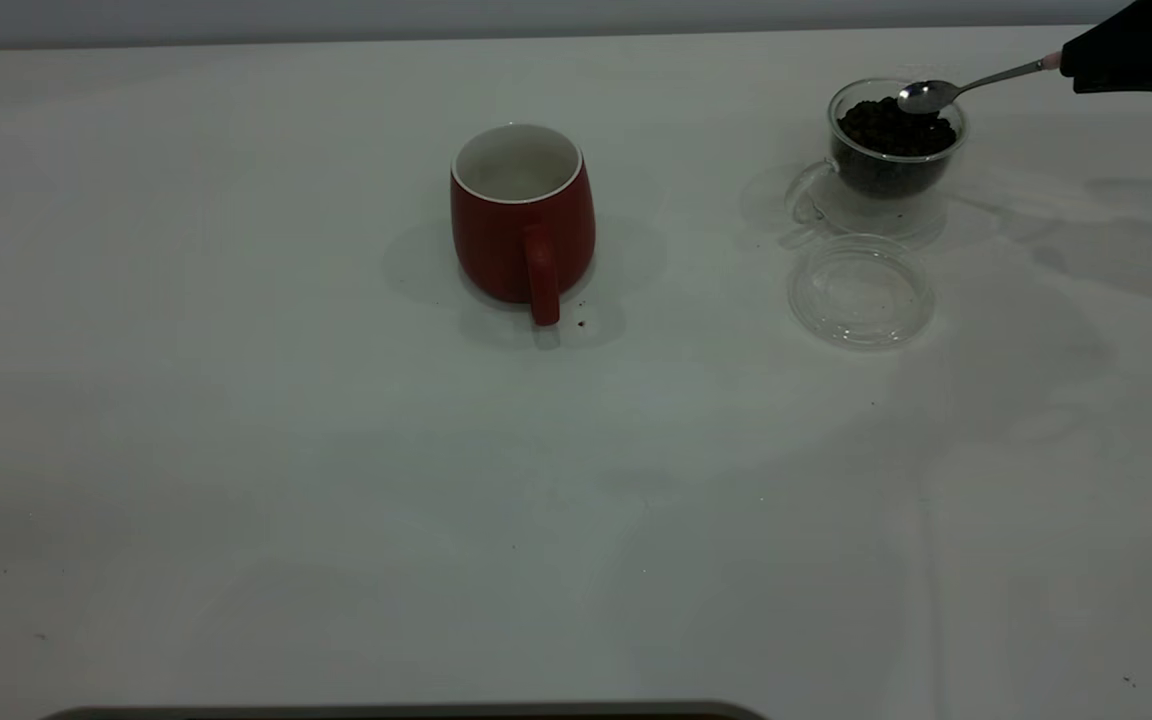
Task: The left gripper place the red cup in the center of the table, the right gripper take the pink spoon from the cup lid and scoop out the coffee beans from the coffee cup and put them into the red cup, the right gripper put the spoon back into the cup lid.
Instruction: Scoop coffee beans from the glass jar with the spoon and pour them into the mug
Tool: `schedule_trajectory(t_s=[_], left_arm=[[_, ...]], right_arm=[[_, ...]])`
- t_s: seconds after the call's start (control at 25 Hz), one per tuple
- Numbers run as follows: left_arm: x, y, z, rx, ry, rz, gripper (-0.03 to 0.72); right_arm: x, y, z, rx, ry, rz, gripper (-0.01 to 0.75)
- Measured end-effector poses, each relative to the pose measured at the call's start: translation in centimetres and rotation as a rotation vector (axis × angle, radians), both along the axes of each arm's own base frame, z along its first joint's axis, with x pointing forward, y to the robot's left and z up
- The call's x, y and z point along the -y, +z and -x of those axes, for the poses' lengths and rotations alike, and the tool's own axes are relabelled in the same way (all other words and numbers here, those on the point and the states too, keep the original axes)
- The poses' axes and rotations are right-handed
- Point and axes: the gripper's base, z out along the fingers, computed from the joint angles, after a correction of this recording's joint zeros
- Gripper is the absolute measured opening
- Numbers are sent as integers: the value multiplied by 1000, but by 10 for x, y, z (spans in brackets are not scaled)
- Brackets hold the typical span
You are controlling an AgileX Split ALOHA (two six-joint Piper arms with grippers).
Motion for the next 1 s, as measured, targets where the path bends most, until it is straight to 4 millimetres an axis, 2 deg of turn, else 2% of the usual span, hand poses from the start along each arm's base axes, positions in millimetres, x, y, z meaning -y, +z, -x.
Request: schedule_trajectory(t_s=[0.32,1.0], left_arm=[[0,0,0,0,0,0,357],[0,0,0,0,0,0,357]], right_arm=[[-14,-21,2,-54,30,-33,96],[-8,-25,8,-209,-75,-169,96]])
